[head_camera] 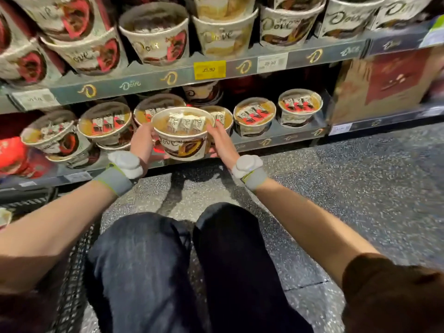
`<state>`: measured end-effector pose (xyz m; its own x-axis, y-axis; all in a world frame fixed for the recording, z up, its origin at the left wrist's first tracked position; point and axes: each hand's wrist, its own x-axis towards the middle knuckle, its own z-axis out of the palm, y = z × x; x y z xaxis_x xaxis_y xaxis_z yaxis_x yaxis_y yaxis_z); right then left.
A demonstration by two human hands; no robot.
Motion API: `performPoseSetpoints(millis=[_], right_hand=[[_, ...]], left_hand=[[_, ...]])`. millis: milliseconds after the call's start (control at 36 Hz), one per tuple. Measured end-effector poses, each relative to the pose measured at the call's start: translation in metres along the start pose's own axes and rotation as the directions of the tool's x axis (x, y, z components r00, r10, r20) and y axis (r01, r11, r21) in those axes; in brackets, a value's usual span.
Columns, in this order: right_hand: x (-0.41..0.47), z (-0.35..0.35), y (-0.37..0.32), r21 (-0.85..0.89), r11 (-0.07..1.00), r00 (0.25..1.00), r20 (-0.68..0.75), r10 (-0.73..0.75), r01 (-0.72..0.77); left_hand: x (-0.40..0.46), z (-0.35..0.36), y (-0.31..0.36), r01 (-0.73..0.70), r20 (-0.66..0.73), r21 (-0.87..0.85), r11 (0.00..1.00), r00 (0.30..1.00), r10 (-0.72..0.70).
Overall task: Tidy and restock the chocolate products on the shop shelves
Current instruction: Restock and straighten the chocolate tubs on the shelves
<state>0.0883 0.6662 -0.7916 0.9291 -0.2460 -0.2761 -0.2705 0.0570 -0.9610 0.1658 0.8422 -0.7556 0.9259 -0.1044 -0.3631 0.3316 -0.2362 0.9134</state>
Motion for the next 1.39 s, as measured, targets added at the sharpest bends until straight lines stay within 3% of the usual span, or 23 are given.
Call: performPoseSetpoints(millis=[111, 250, 389, 472, 778, 889, 1194, 1389], right_hand=[[0.002, -0.013, 0.009, -0.014, 1.0, 1.0, -0.02, 0.009, -0.009], [0.0, -0.022, 0.02, -0.04, 0.999, 1.0, -0.016, 0.021, -0.022], [0.0, -0.029, 0.02, -0.082, 0.997, 0.999, -0.049, 0.01, -0.014], [-0.003, -0.032, 0.02, -0.103, 0.994, 0.999, -0.039, 0.018, -0.022], [-0.017, -0.037, 0.036, -0.071, 0.997, 0.998, -0.059, 0.031, -0.035], [-0.026, -0.035, 0.053, -0.037, 0.997, 0.997, -0.037, 0.062, -0.063], [-0.039, -0.016, 0.059, -0.013, 0.985, 0.984, 0.037, 0.172, -0.172], [-0.043, -0.014, 0.057, -0.037, 0.986, 0.985, 0.047, 0.164, -0.163]], left_hand=[[-0.006, 0.017, 0.0, -0.033, 0.045, 0.003, 0.999, 0.998, 0.033], [-0.012, 0.028, -0.005, 0.063, 0.07, 0.005, 0.998, 0.996, -0.063], [-0.016, 0.034, -0.002, -0.016, 0.09, 0.055, 0.998, 0.996, 0.011], [-0.02, 0.034, 0.002, 0.062, 0.099, -0.029, 0.998, 0.993, -0.059], [-0.024, 0.046, -0.01, 0.078, 0.134, 0.036, 0.996, 0.988, -0.082], [-0.025, 0.039, -0.025, 0.157, 0.168, 0.055, 0.986, 0.972, -0.164], [-0.018, 0.019, -0.051, 0.244, 0.097, 0.028, 0.969, 0.965, -0.245], [-0.021, 0.014, -0.05, 0.251, 0.083, 0.032, 0.967, 0.964, -0.253]])
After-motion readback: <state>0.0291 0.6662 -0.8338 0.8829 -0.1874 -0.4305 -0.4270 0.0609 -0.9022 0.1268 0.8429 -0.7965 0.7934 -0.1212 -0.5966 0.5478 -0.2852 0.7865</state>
